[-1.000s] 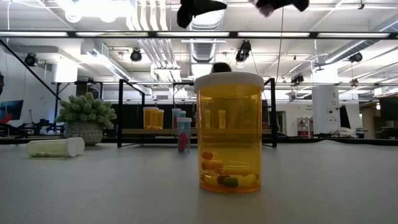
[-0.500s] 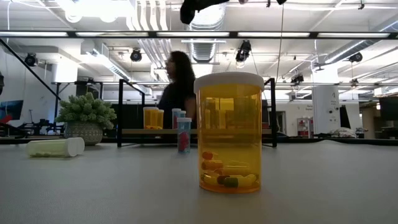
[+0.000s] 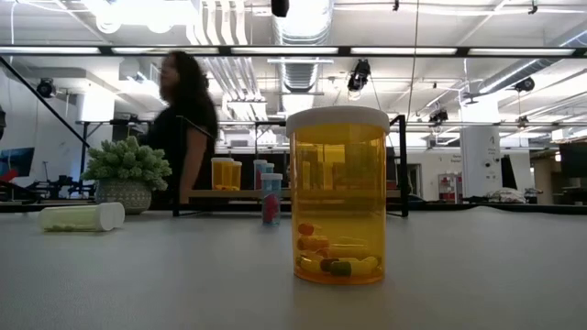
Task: Pick and place medicine bottles onto shelf by color
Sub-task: Put the bottom pink pill bottle on the shelf aligned with the other pink pill bottle
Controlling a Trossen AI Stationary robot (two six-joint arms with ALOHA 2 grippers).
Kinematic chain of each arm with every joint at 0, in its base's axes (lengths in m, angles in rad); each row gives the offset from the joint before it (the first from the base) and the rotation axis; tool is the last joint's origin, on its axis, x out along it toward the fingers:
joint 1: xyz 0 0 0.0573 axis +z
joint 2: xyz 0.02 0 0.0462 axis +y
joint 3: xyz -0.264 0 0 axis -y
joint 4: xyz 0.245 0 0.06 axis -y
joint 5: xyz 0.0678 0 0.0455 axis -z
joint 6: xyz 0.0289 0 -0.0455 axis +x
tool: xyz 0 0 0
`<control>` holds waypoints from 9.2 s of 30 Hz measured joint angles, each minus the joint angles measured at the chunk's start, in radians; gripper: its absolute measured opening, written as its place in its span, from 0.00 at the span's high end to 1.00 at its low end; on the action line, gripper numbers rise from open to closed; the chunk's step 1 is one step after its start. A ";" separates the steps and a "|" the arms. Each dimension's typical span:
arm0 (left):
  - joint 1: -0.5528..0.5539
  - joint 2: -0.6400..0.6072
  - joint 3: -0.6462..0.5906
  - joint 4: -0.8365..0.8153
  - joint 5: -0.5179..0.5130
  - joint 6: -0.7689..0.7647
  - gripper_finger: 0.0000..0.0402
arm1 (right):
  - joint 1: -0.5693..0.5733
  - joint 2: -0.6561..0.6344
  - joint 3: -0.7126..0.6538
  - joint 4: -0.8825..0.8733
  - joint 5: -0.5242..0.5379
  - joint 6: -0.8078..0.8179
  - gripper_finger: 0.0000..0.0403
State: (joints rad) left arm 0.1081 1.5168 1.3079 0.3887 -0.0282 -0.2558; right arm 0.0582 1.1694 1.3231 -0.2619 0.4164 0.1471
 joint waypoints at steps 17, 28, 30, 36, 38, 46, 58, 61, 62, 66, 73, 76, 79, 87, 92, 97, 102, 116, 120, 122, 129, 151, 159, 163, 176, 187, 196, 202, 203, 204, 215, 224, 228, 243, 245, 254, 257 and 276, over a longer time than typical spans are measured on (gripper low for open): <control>0.002 0.001 -0.001 0.021 -0.003 0.012 0.78 | 0.000 0.019 0.008 0.029 -0.001 -0.040 0.76; 0.006 0.002 -0.004 0.023 -0.006 0.010 0.78 | 0.000 0.024 0.127 -0.340 -0.071 0.067 0.61; 0.006 0.002 -0.005 0.018 -0.005 0.010 0.78 | 0.001 0.025 0.178 -0.451 -0.089 0.090 0.57; 0.006 0.002 -0.006 -0.089 -0.003 0.002 0.77 | 0.000 0.024 0.341 -0.683 -0.113 0.125 0.52; 0.006 0.002 -0.006 -0.160 0.024 -0.002 0.77 | 0.000 0.024 0.381 -0.720 -0.134 0.067 0.52; 0.006 0.002 -0.006 -0.326 0.301 -0.027 0.77 | 0.001 0.032 0.434 -0.748 -0.479 -0.317 0.57; -0.071 0.002 -0.006 -0.320 0.681 -0.030 0.77 | 0.003 0.222 0.475 -0.744 -0.666 -0.431 0.60; -0.097 0.005 -0.006 -0.320 0.680 -0.030 0.77 | 0.003 0.275 0.523 -0.744 -0.682 -0.456 0.60; -0.103 0.010 -0.006 -0.318 0.681 -0.030 0.77 | 0.003 0.292 0.543 -0.745 -0.693 -0.460 0.60; -0.112 0.027 -0.005 -0.313 0.679 -0.031 0.77 | 0.004 0.348 0.629 -0.758 -0.756 -0.484 0.60; -0.109 0.052 -0.001 -0.284 0.654 -0.074 0.77 | 0.033 0.409 0.713 -0.829 -0.767 -0.569 0.60; -0.109 0.058 -0.001 -0.260 0.653 -0.078 0.77 | 0.037 0.424 0.716 -0.843 -0.769 -0.587 0.60; -0.109 0.064 -0.001 -0.231 0.656 -0.079 0.77 | 0.036 0.430 0.709 -0.837 -0.769 -0.603 0.60; -0.109 0.070 0.000 -0.230 0.663 -0.079 0.77 | 0.035 0.446 0.701 -0.839 -0.790 -0.602 0.60; -0.109 0.068 0.000 -0.227 0.677 -0.079 0.77 | 0.036 0.453 0.701 -0.835 -0.795 -0.602 0.60; -0.110 0.068 -0.001 -0.226 0.682 -0.079 0.77 | 0.036 0.461 0.701 -0.830 -0.795 -0.593 0.63; -0.110 0.068 -0.002 -0.227 0.685 -0.079 0.77 | 0.036 0.467 0.701 -0.827 -0.797 -0.592 0.72; -0.105 0.068 -0.001 -0.216 0.672 -0.118 0.75 | 0.036 0.460 0.700 -0.833 -0.790 -0.543 0.74; -0.103 0.068 -0.001 -0.210 0.656 -0.131 0.69 | 0.035 0.458 0.699 -0.833 -0.784 -0.524 0.74; -0.102 0.067 -0.001 -0.212 0.645 -0.132 0.65 | 0.035 0.458 0.699 -0.833 -0.779 -0.521 0.74; -0.097 0.067 -0.001 -0.214 0.621 -0.129 0.53 | 0.034 0.448 0.699 -0.878 -0.773 -0.521 0.74; 0.078 0.020 0.000 -0.223 0.625 -0.127 0.47 | -0.058 0.422 0.765 -1.267 -0.495 -0.431 0.74; 0.128 -0.098 -0.001 -0.352 0.625 -0.122 0.47 | -0.266 0.444 0.636 -1.067 -0.502 -0.454 0.74; 0.129 -0.164 -0.003 -0.457 0.625 -0.065 0.47 | -0.355 0.444 0.514 -0.961 -0.507 -0.417 0.74; 0.133 -0.242 -0.005 -0.591 0.591 -0.016 0.47 | -0.434 0.444 0.163 -0.503 -0.494 -0.217 0.74; 0.156 -0.235 -0.006 -0.580 0.539 -0.026 0.47 | -0.472 0.497 0.158 -0.473 -0.310 0.047 0.74; 0.156 -0.237 -0.001 -0.575 0.514 -0.027 0.47 | -0.493 0.622 0.230 -0.503 -0.309 0.013 0.74; 0.156 -0.239 -0.001 -0.579 0.498 -0.028 0.47 | -0.517 0.660 0.275 -0.522 -0.308 -0.056 0.74; 0.157 -0.239 -0.001 -0.579 0.498 -0.028 0.47 | -0.520 0.661 0.281 -0.521 -0.308 -0.065 0.74; 0.158 -0.239 -0.001 -0.580 0.497 -0.028 0.47 | -0.524 0.663 0.284 -0.523 -0.309 -0.082 0.74; 0.172 -0.239 -0.001 -0.578 0.490 -0.026 0.47 | -0.541 0.692 0.288 -0.539 -0.308 -0.194 0.73; 0.185 -0.239 -0.001 -0.577 0.490 -0.026 0.47 | -0.556 0.692 0.299 -0.536 -0.311 -0.213 0.73; 0.187 -0.239 -0.001 -0.578 0.490 -0.026 0.47 | -0.556 0.692 0.299 -0.535 -0.311 -0.216 0.72; 0.187 -0.237 -0.001 -0.578 0.490 -0.025 0.47 | -0.556 0.692 0.299 -0.510 -0.315 -0.254 0.72; 0.187 -0.237 -0.001 -0.579 0.490 -0.025 0.47 | -0.556 0.692 0.299 -0.509 -0.315 -0.255 0.72; 0.187 -0.237 -0.001 -0.578 0.490 -0.025 0.47 | -0.556 0.693 0.299 -0.510 -0.314 -0.298 0.72; 0.187 -0.237 -0.001 -0.578 0.490 -0.025 0.47 | -0.556 0.694 0.298 -0.510 -0.314 -0.322 0.72; 0.187 -0.236 -0.001 -0.578 0.490 -0.025 0.47 | -0.556 0.694 0.298 -0.510 -0.314 -0.334 0.72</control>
State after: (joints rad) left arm 0.2955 1.2804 1.3067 -0.1898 0.4622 -0.2806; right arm -0.4980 1.8629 1.6207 -0.7719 0.1020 -0.1867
